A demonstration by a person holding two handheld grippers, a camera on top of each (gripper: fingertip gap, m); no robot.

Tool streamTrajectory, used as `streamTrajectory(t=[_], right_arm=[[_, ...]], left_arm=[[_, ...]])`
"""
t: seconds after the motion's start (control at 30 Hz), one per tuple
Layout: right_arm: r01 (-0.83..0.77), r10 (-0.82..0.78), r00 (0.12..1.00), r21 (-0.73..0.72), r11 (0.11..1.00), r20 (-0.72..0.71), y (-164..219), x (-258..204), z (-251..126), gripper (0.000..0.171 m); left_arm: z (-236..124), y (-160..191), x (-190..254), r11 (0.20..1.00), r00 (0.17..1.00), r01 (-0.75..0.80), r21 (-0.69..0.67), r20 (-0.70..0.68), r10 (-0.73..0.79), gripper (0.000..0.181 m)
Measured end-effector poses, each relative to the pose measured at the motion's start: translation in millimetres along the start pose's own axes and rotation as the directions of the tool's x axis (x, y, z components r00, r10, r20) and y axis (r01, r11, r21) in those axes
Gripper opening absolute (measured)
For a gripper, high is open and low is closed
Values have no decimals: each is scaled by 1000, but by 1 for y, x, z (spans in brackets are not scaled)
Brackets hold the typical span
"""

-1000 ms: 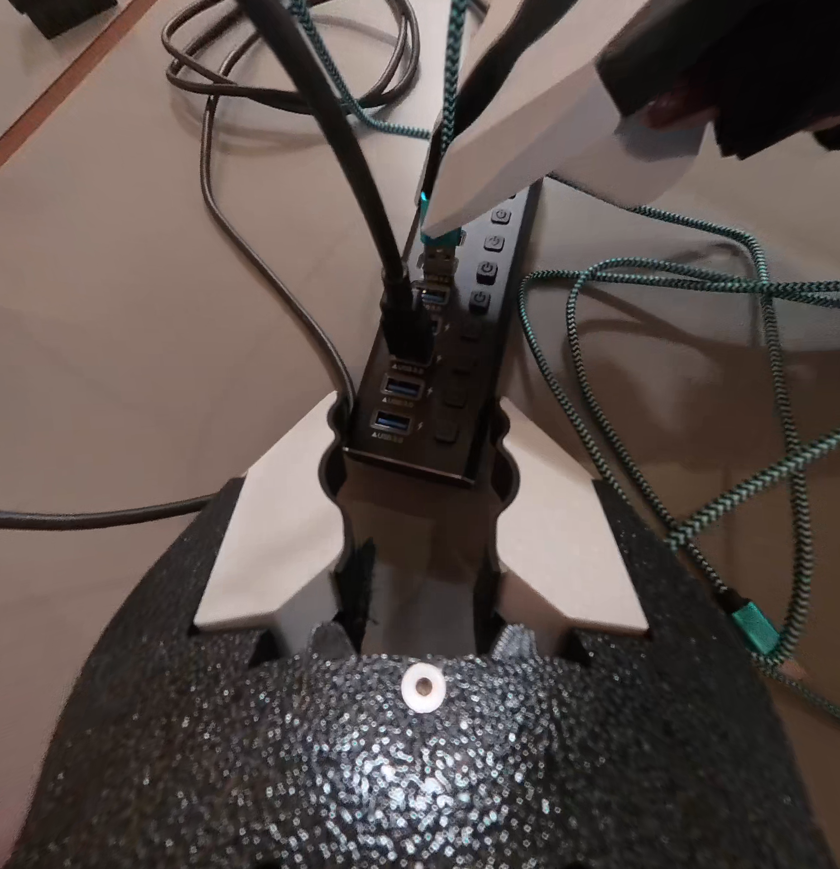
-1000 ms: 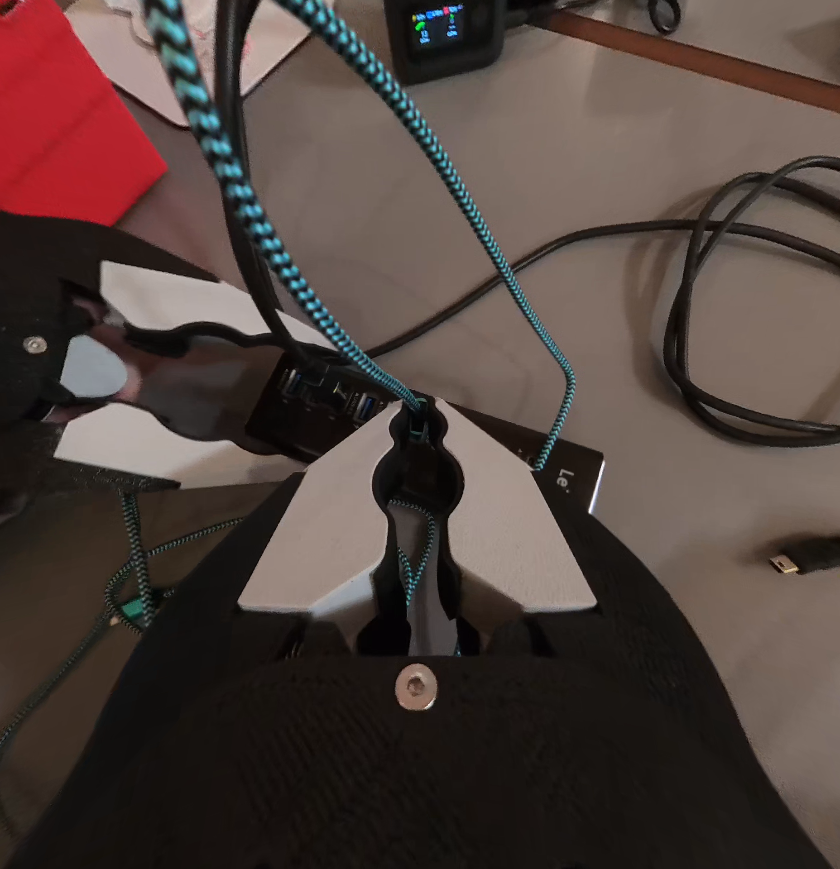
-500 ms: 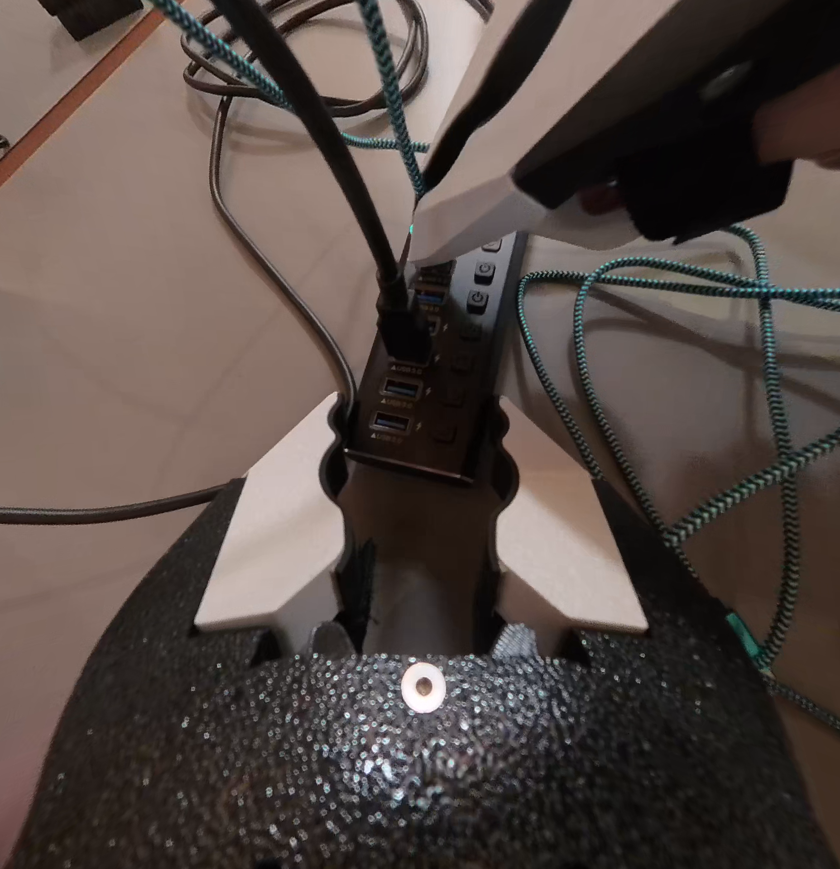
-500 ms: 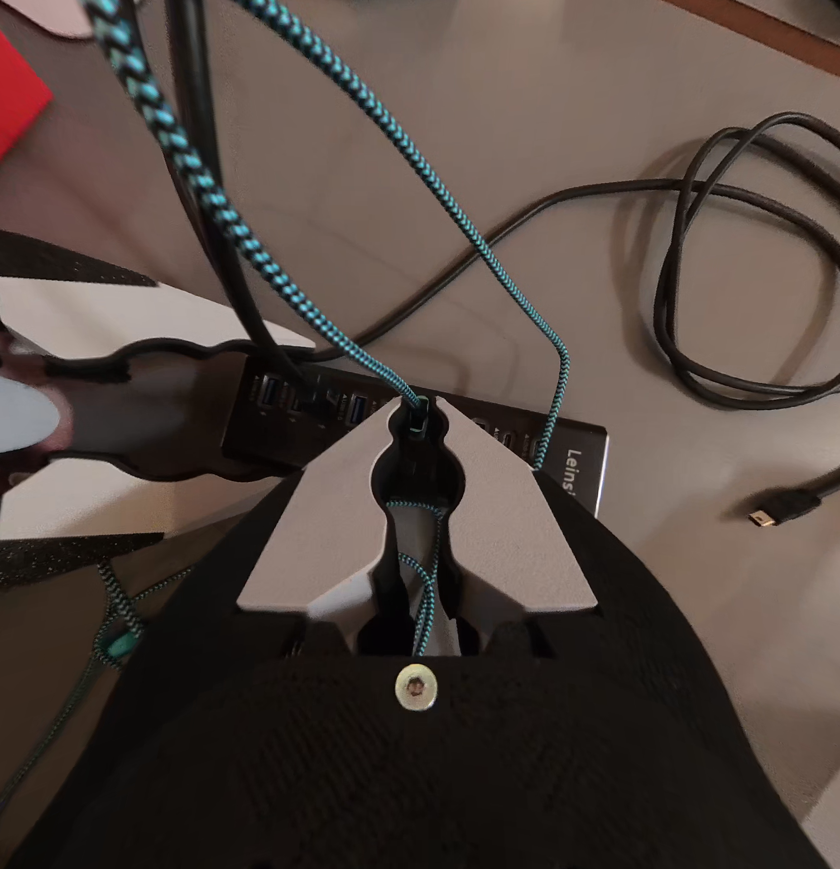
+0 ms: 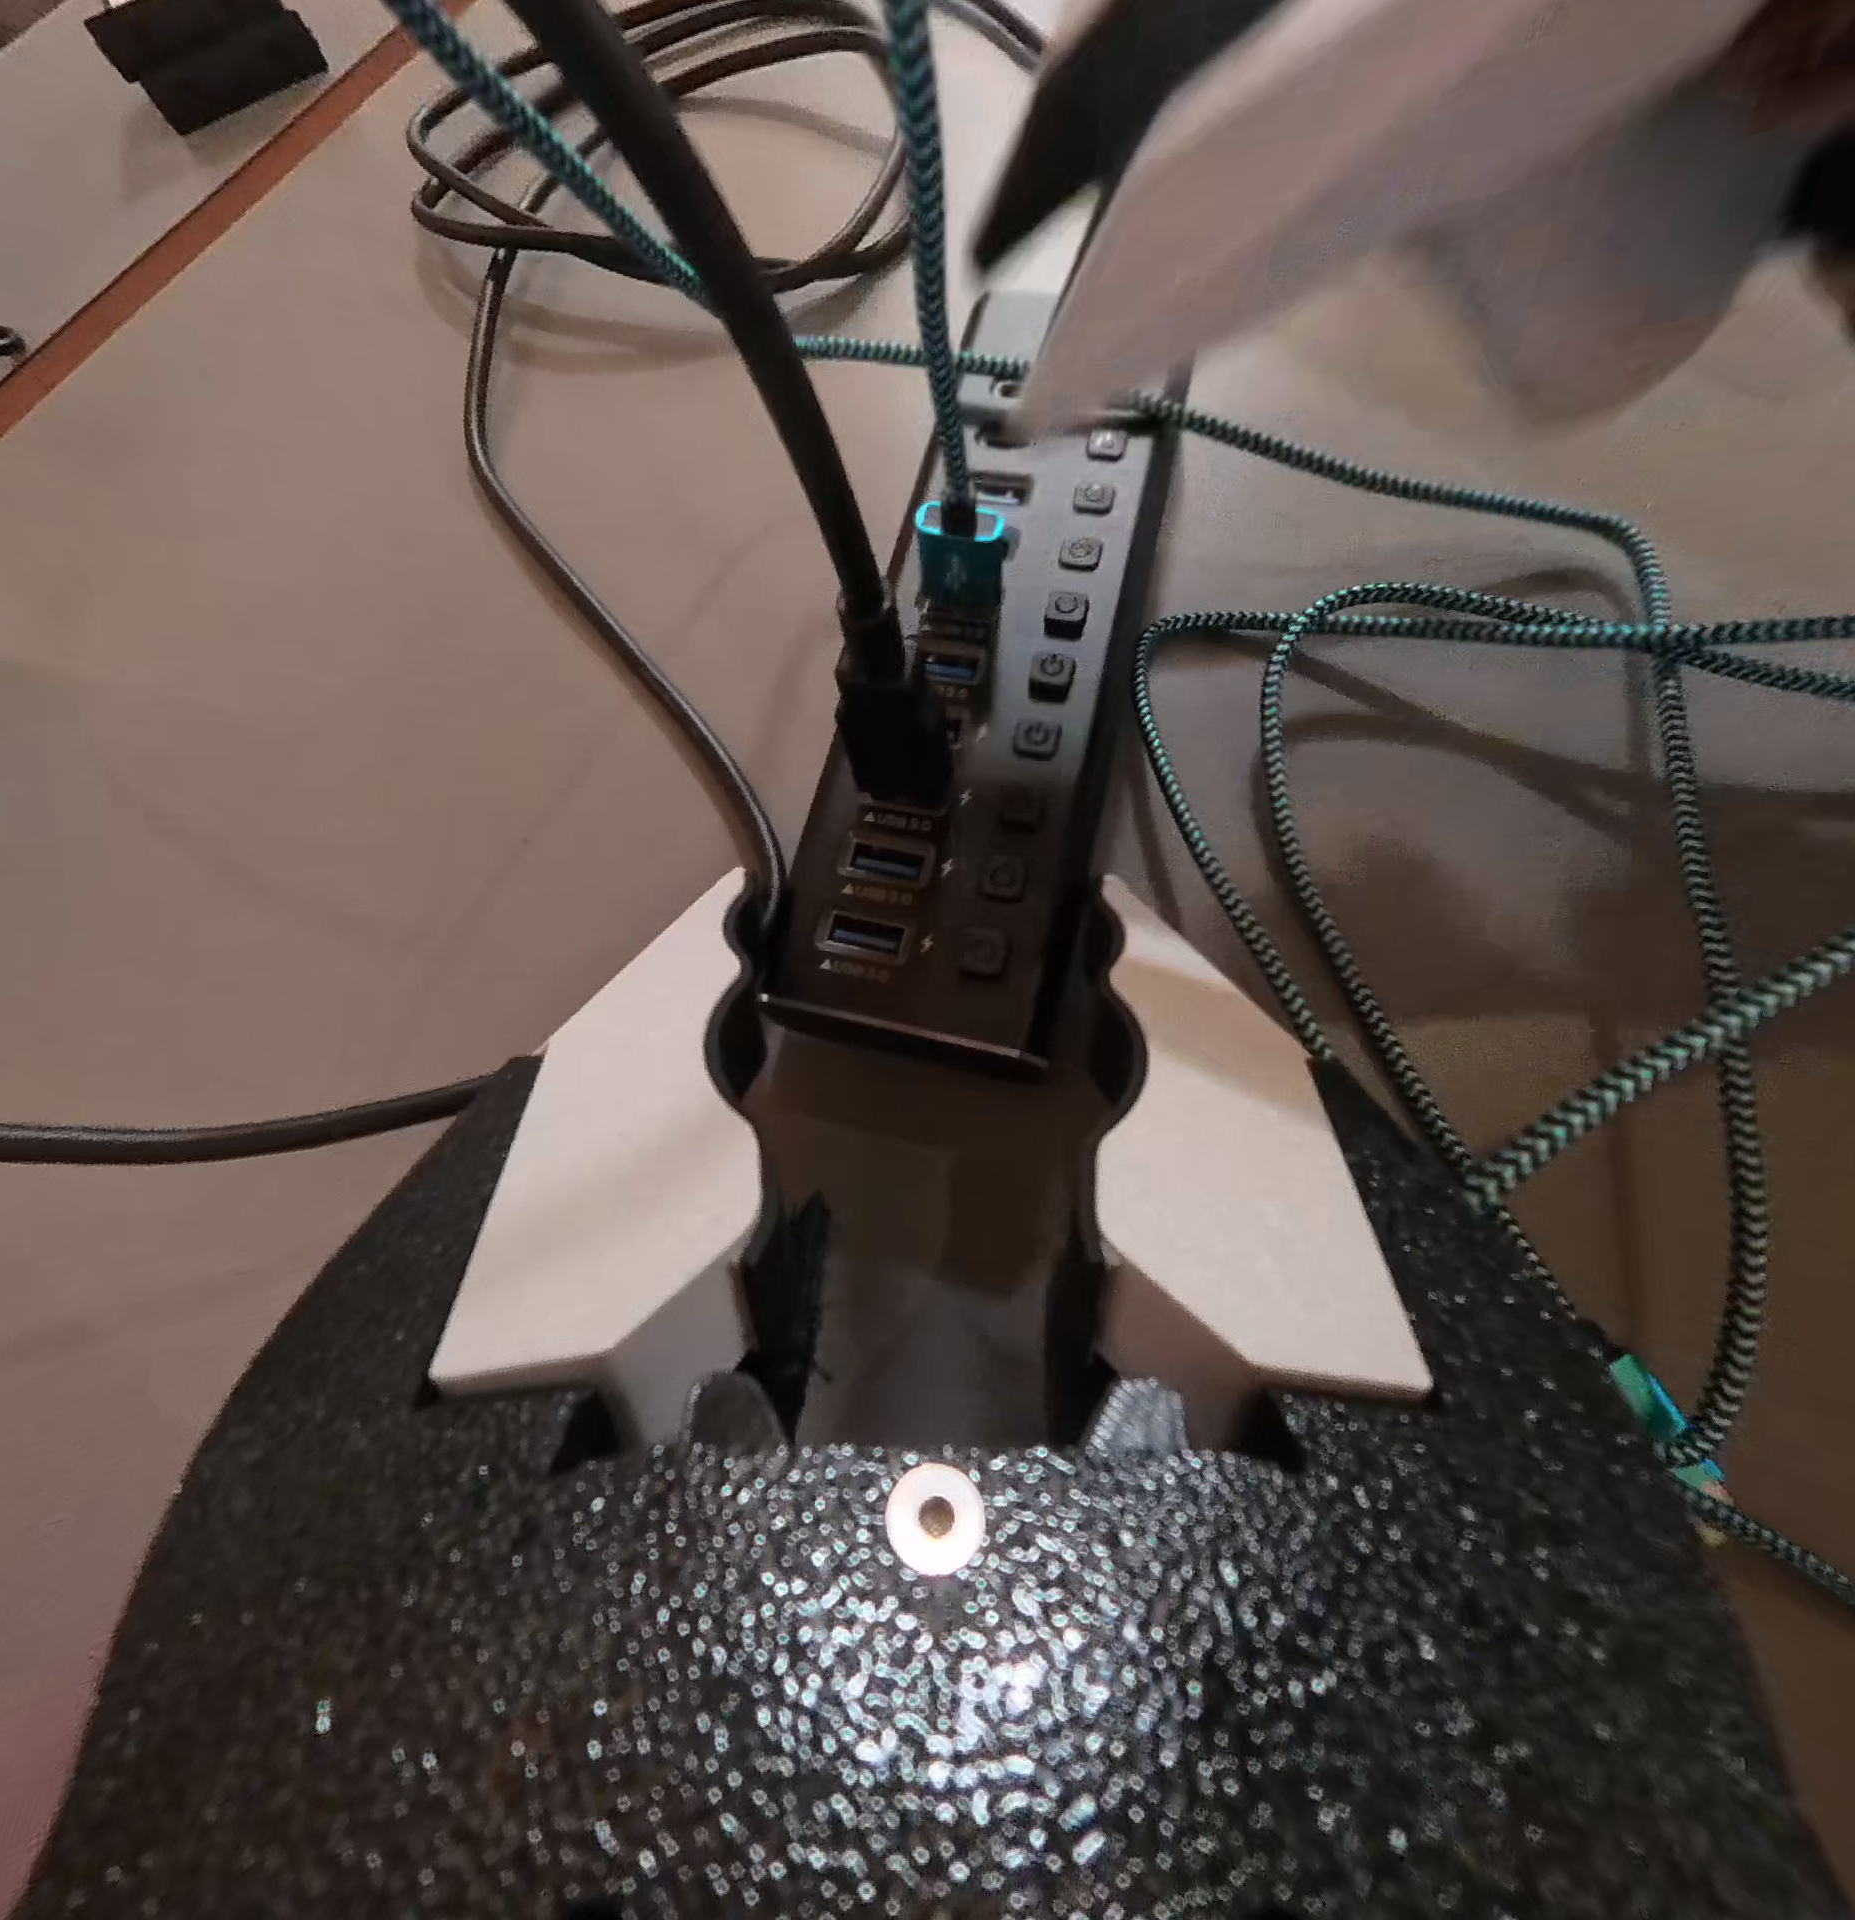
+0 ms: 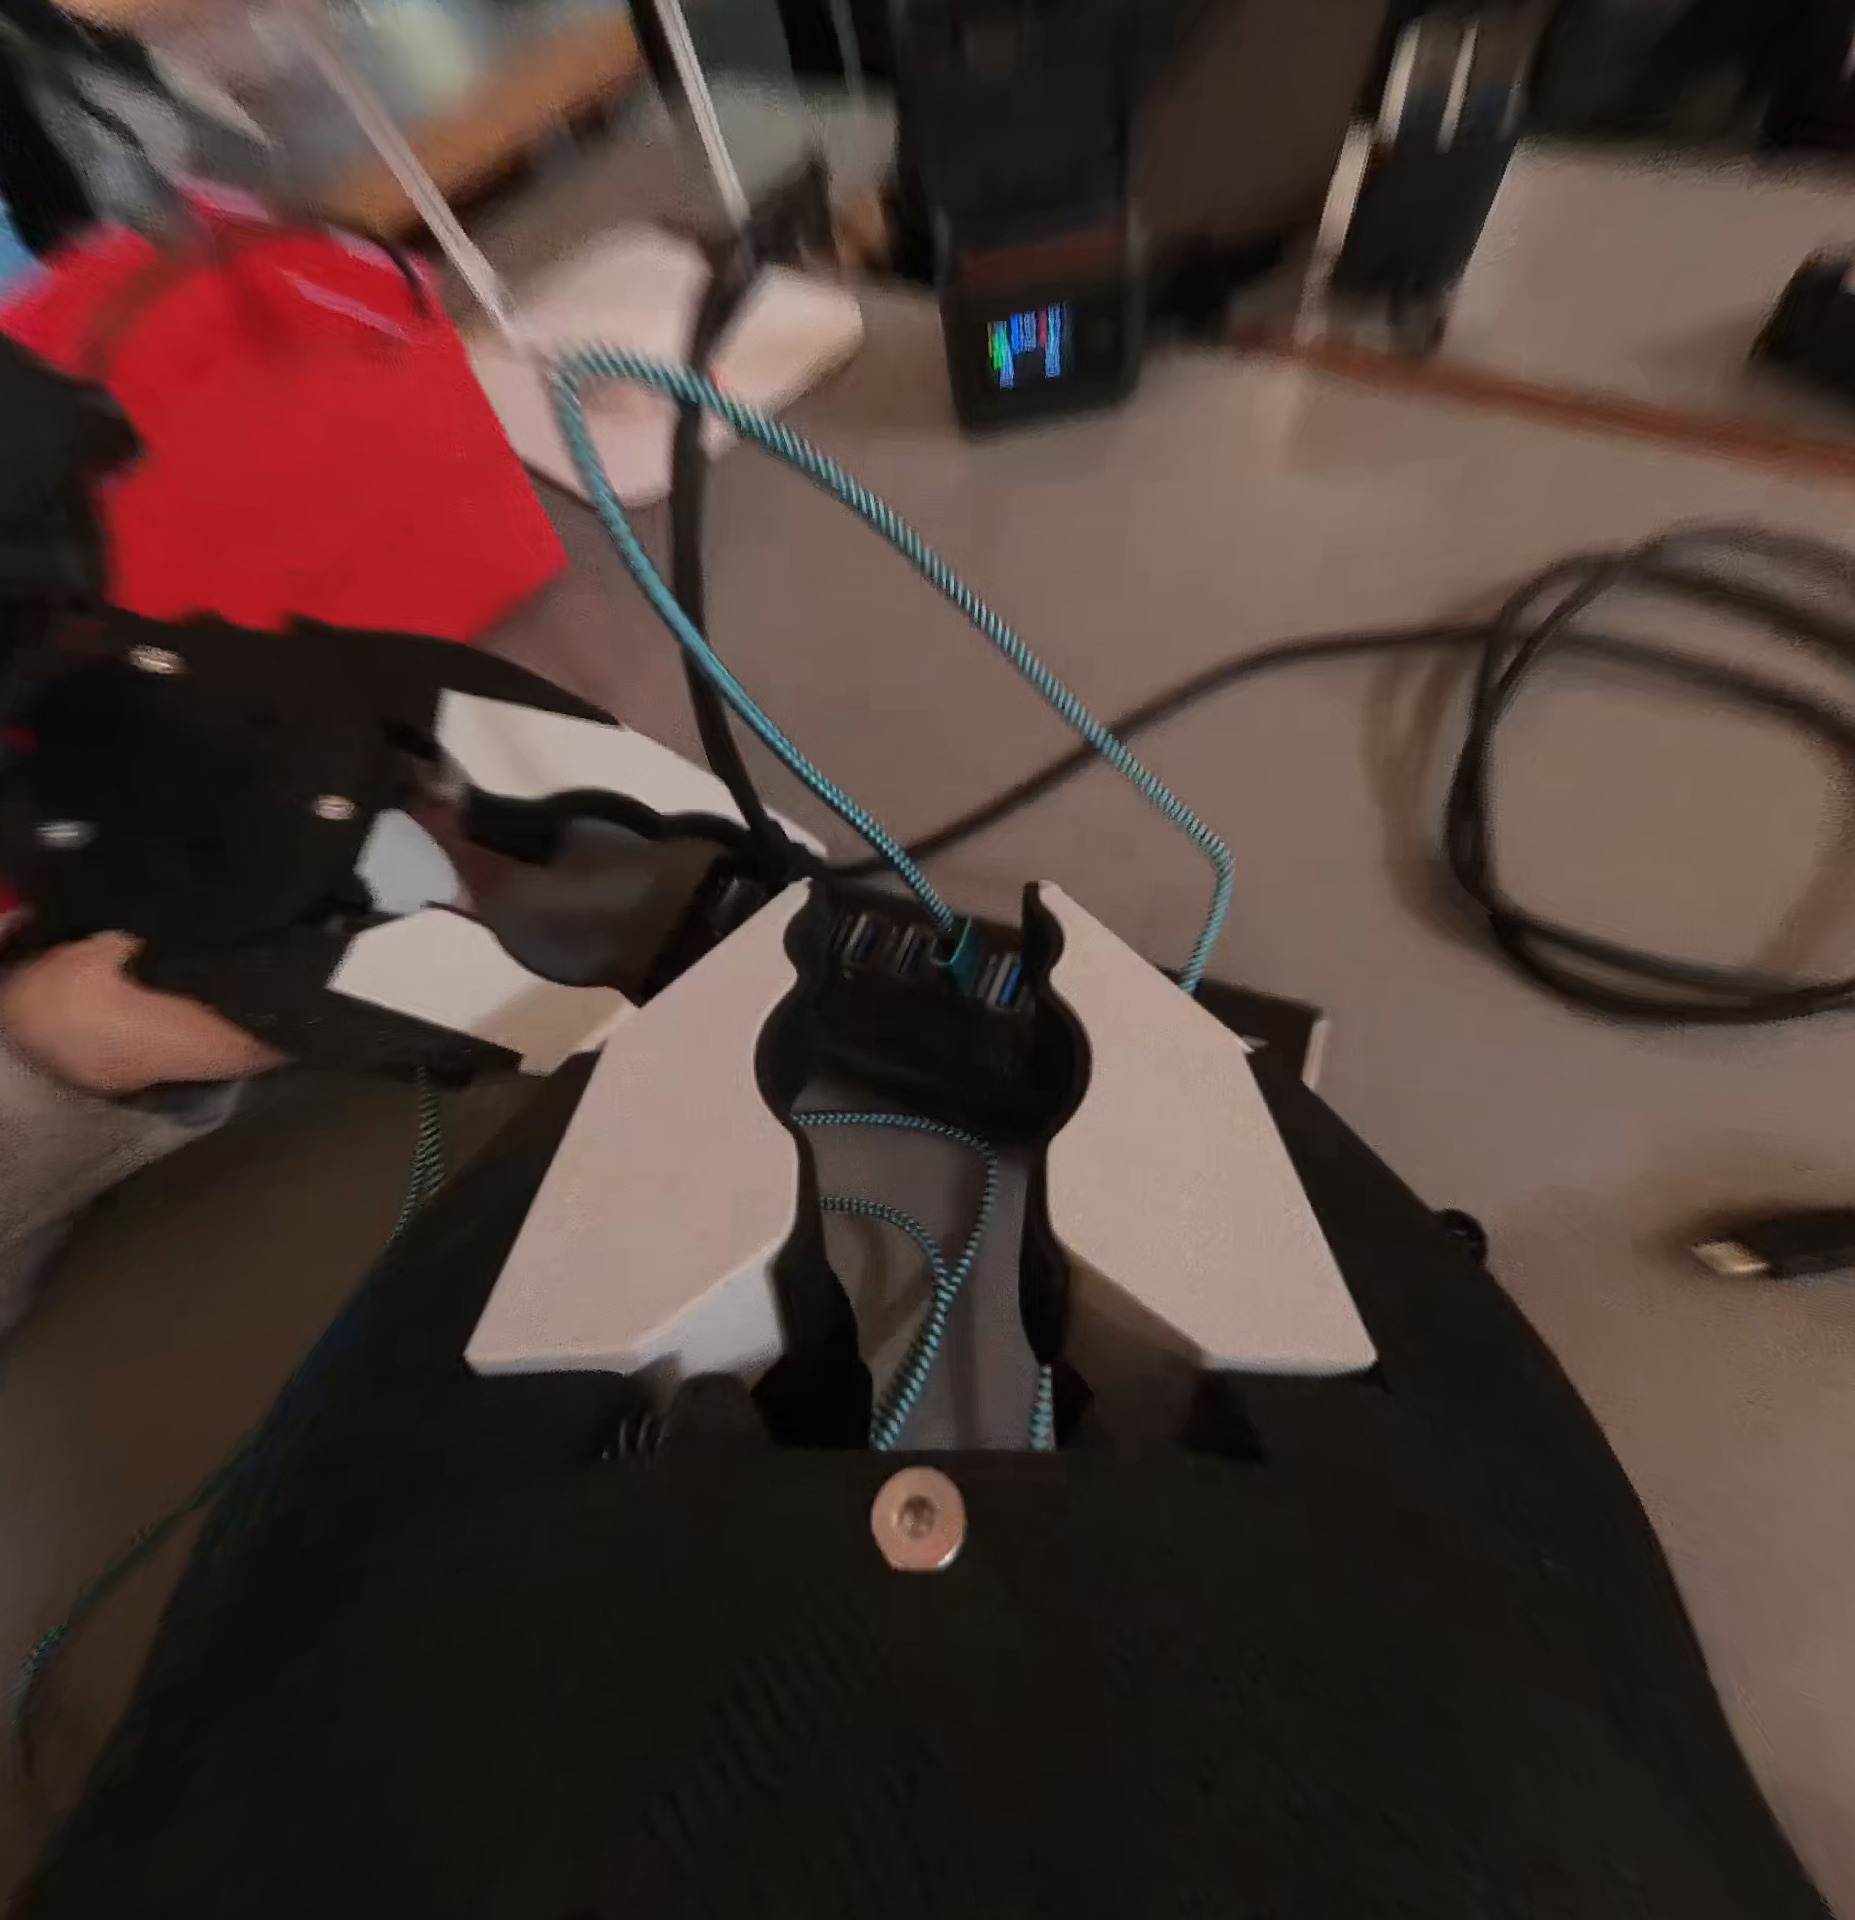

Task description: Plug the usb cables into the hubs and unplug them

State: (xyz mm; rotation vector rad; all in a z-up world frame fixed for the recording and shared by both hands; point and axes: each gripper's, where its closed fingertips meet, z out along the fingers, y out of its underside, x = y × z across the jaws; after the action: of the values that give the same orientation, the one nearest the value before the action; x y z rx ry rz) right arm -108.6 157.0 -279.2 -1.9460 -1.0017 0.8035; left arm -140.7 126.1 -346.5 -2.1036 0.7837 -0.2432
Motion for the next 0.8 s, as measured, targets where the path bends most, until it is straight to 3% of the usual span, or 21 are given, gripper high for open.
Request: streamTrajectory(t=[0.07,0.2,0.37,0.47,0.6,0.73,0.8], right_arm=[[87,-88,996,90,992,1,-16,5,-30,41],[312,-308,945,-12,950,109,-8,2,-56,46],[577,-502,807,-240,780,311,25,6,-47,60],[625,-460,769,-370,688,443,49,9,-36,83],[648,-363,738,-447,617,570,74,4,-22,89],[660,-302,722,-488,571,622,89,-1,-14,67],[661,-273,713,-491,567,645,91,-7,-15,43]], left_arm=[[0,0,0,1000,1000,-31,-3,2,31,59],[-2,-6,2,973,971,-229,2,65,229,56],[-7,-19,8,780,767,-625,34,213,605,55],[-9,-22,13,664,641,-747,5,268,719,55],[-9,-24,16,551,509,-833,-55,316,801,54],[-9,-26,18,490,437,-867,-92,333,836,54],[-8,-25,19,493,442,-865,-91,324,836,54]])
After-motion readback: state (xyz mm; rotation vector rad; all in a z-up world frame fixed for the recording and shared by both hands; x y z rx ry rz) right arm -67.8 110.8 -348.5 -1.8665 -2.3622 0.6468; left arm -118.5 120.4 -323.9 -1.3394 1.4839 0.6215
